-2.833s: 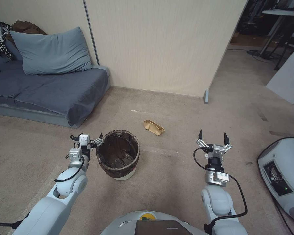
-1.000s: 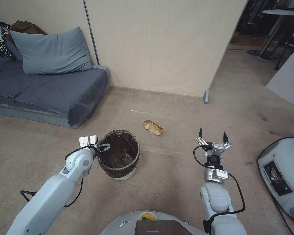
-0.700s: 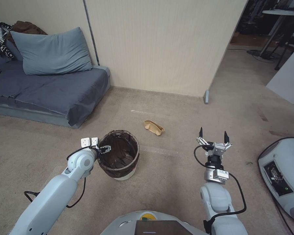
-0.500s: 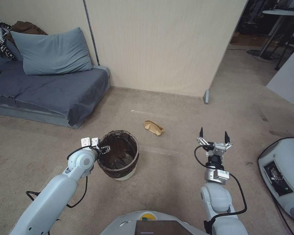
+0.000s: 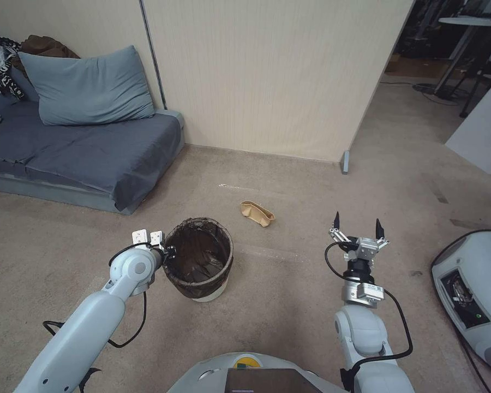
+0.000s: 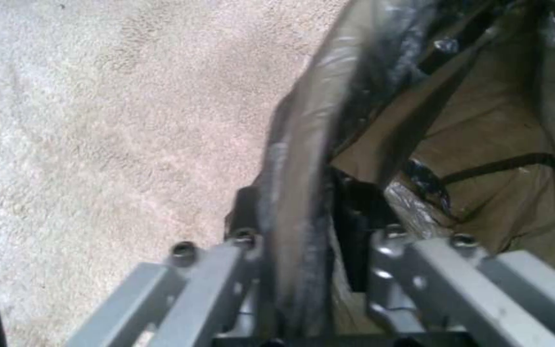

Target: Pick up the trash bin, then pick up the garbage from the floor and place it into the trash bin.

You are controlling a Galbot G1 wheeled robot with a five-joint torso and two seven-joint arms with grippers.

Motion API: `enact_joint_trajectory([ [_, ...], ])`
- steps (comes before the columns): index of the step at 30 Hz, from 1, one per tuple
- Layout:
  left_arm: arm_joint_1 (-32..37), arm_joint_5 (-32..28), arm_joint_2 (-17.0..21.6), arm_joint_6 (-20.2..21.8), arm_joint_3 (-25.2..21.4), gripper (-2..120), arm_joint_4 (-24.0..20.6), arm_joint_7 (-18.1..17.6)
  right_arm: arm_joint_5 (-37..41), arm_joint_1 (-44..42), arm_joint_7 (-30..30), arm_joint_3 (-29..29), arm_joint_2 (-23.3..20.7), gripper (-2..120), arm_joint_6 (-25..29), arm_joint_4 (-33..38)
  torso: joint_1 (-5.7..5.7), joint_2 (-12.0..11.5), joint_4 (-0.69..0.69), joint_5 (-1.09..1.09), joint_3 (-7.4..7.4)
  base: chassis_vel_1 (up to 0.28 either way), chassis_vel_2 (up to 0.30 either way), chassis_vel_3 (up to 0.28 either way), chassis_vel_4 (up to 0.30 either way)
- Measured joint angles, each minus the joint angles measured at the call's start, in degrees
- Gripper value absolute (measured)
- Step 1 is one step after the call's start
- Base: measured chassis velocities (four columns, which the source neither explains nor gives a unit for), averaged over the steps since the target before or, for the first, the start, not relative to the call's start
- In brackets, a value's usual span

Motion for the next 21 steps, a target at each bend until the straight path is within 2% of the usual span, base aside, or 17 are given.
enact_joint_trajectory([
  [2,0.0,-0.1,-0.2,0.0,0.0,3,0.1,-0.1,0.0,0.0,0.0,0.0,0.0,100,-0.1,0.0,0.0,0.0,0.0,0.0,0.0,0.0,0.0,0.0,0.0],
  [4,0.0,-0.1,-0.2,0.0,0.0,0,0.1,-0.1,0.1,0.0,0.1,0.0,0.0,100,-0.2,0.1,0.0,0.0,-0.01,-0.01,0.0,0.0,0.0,0.0,0.0],
  [16,0.1,0.6,-0.7,-0.1,0.1,0,0.9,0.5,0.6,0.2,0.4,0.0,0.2,100,-1.2,0.4,0.0,0.0,-0.02,0.0,-0.01,0.0,0.0,0.0,0.0],
  [21,0.6,4.5,-1.0,-1.5,0.7,0,0.4,2.1,0.6,0.3,0.8,0.0,0.3,100,-1.4,0.4,0.0,0.0,-0.01,-0.04,0.0,0.0,0.0,0.0,0.0],
])
